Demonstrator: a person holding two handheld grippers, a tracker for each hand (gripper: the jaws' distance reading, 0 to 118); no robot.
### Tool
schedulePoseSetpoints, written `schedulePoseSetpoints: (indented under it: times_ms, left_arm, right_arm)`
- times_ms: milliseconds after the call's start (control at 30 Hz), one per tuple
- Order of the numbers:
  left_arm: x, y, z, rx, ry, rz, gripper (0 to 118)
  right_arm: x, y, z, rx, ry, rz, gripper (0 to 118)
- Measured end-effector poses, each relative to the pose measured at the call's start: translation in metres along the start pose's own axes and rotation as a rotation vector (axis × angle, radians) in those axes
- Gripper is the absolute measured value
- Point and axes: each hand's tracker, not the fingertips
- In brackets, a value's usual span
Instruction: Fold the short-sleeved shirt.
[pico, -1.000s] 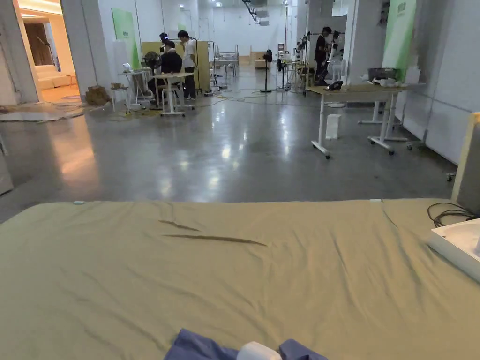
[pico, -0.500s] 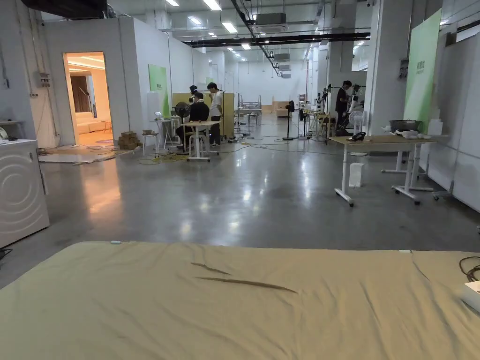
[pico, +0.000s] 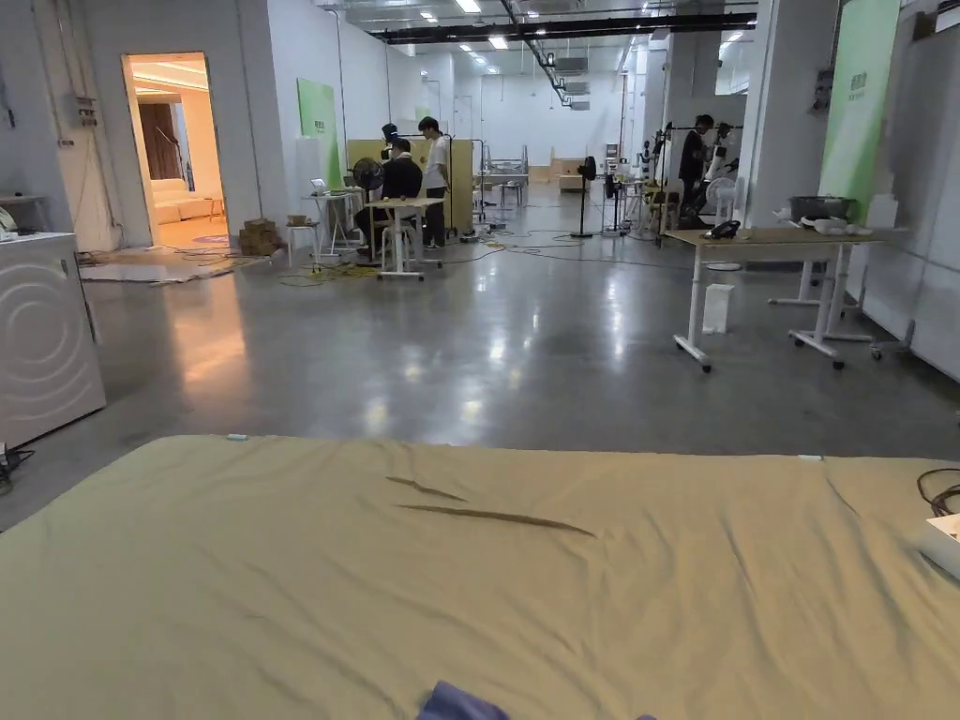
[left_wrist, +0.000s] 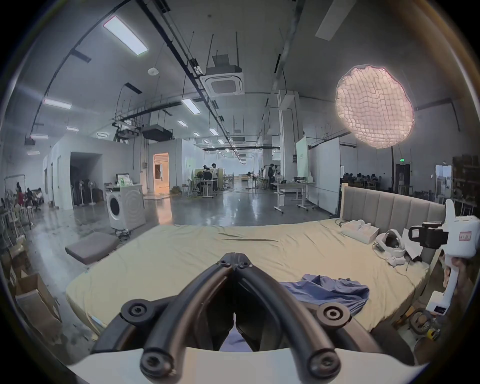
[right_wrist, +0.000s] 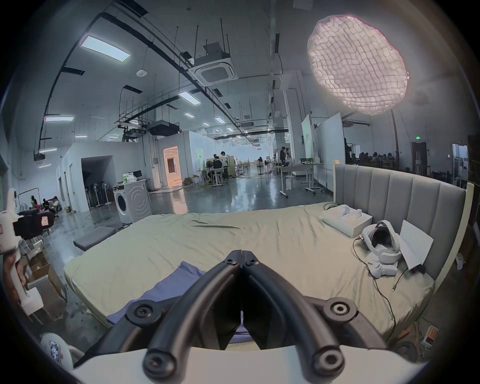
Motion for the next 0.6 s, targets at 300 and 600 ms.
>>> schedulePoseSetpoints:
  times_ms: [300, 600]
  left_arm:
    - [-0.004, 0.0, -0.042, -0.127, -0.04, 0.054, 2]
    - [0.0, -0.034, -0.191, -0.374, -0.189, 0.066, 90]
  right_arm:
    - [0.004, -0.007, -0.009, -0.03, 0.014, 0.014, 0]
    - [0.019, -0.034, -0.028, -0.151, -0.059, 0.01, 0]
